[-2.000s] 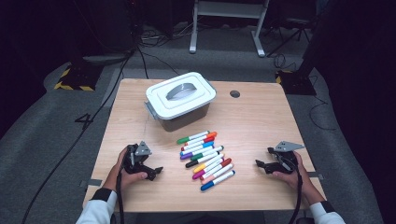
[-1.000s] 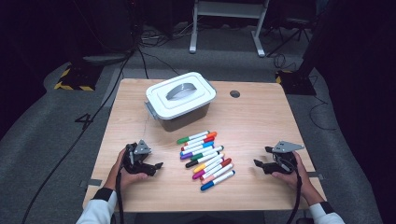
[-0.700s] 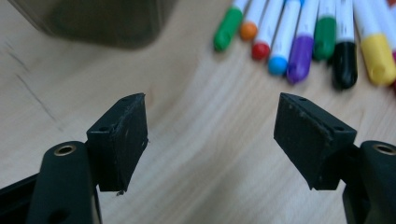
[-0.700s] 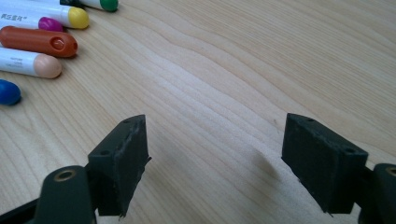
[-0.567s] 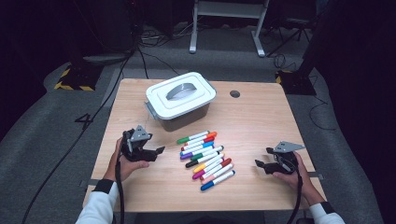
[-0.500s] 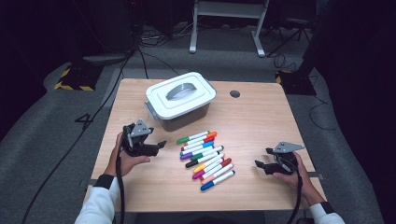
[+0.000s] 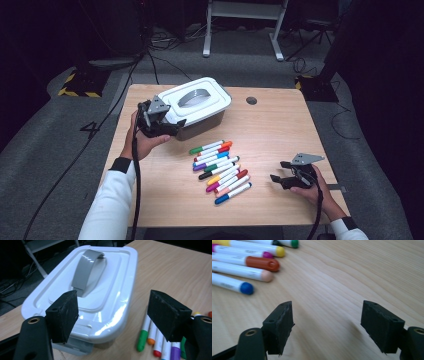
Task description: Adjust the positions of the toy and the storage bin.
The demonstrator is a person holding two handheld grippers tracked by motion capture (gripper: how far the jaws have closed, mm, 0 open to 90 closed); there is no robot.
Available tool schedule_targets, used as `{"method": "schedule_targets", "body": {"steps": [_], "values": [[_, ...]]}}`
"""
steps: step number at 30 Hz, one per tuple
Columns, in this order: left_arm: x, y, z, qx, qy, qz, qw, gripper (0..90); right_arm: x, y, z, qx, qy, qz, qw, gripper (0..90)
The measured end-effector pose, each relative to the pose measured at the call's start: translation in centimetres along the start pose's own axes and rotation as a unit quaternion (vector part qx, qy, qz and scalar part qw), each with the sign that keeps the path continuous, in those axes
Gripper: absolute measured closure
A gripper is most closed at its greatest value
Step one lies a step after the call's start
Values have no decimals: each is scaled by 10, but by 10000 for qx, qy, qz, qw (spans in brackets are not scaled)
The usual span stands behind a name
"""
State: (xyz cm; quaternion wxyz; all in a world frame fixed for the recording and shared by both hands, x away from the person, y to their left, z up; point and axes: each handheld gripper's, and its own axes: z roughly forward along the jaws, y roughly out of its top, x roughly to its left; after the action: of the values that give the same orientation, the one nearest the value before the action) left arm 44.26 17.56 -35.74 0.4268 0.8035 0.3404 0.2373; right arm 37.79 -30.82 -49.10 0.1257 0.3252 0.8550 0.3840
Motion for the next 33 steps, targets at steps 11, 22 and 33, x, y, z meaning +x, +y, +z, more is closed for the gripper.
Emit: {"method": "schedule_targets", "body": {"steps": [11, 22, 33], "values": [[17, 9, 45, 424, 52, 7, 9991, 244, 21, 8, 3, -26, 372, -370, 9986, 268], [45, 34, 76, 447, 302, -255, 9982, 267, 27, 14, 2, -139, 647, -523, 9964, 306], [46, 40, 104, 712, -118, -233, 9971, 306, 72, 37, 17, -176, 1463, -1184, 9820, 353]]}}
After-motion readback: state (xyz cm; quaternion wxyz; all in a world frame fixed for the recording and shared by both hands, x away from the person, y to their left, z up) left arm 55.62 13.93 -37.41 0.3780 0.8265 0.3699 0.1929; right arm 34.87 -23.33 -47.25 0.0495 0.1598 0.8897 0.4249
